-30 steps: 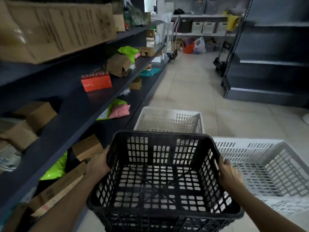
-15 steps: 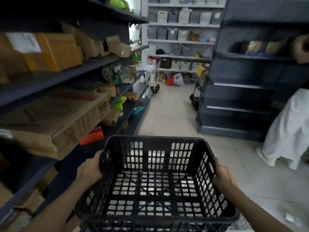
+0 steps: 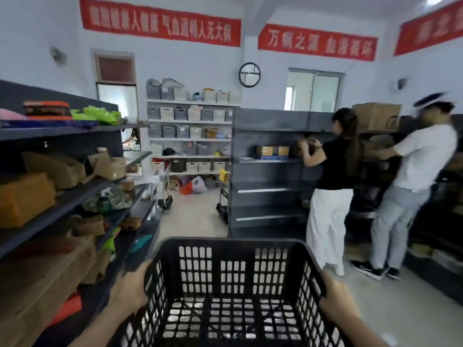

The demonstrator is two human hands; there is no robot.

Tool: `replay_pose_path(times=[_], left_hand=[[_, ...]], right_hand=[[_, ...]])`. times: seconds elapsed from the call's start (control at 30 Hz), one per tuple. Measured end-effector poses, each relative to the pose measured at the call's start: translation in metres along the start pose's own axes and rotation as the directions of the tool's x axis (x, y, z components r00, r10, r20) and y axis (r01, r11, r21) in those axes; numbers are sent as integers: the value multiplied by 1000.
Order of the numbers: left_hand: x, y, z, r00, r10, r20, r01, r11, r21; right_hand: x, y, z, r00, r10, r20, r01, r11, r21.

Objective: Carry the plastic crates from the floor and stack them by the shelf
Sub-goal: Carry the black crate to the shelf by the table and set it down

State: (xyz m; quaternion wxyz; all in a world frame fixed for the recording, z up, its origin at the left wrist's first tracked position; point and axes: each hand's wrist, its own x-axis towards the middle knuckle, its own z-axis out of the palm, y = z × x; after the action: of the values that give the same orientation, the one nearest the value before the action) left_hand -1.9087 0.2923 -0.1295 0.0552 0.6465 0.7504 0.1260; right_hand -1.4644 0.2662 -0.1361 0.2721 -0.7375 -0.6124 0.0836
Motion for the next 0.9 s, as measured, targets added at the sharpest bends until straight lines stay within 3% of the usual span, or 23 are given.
replay_pose_path(times=[0.17,0.37,0.43,0.67,0.9], left_hand=[[-21,99,-5,992,108,66,-105,993,-46],[17,217,47,951,288,111,-277,955,-102],[-8,272,45,922,374,101,-362,925,-117],[-132,458,28,799,595,85,-594,803,-47],[-205,615,88,662,740,117,-730,673,-119]], right_hand=[[-44,62,-87,990,125,-62,-133,980,-146],[-96,164,-180,931,307,-200,-339,928,-155],[-116,202,-209,909,357,-217,-391,909,-142],[-204,333,-307,771,585,-252,-607,795,-11],[-292,439,-377,592,711,-380,-741,666,91]])
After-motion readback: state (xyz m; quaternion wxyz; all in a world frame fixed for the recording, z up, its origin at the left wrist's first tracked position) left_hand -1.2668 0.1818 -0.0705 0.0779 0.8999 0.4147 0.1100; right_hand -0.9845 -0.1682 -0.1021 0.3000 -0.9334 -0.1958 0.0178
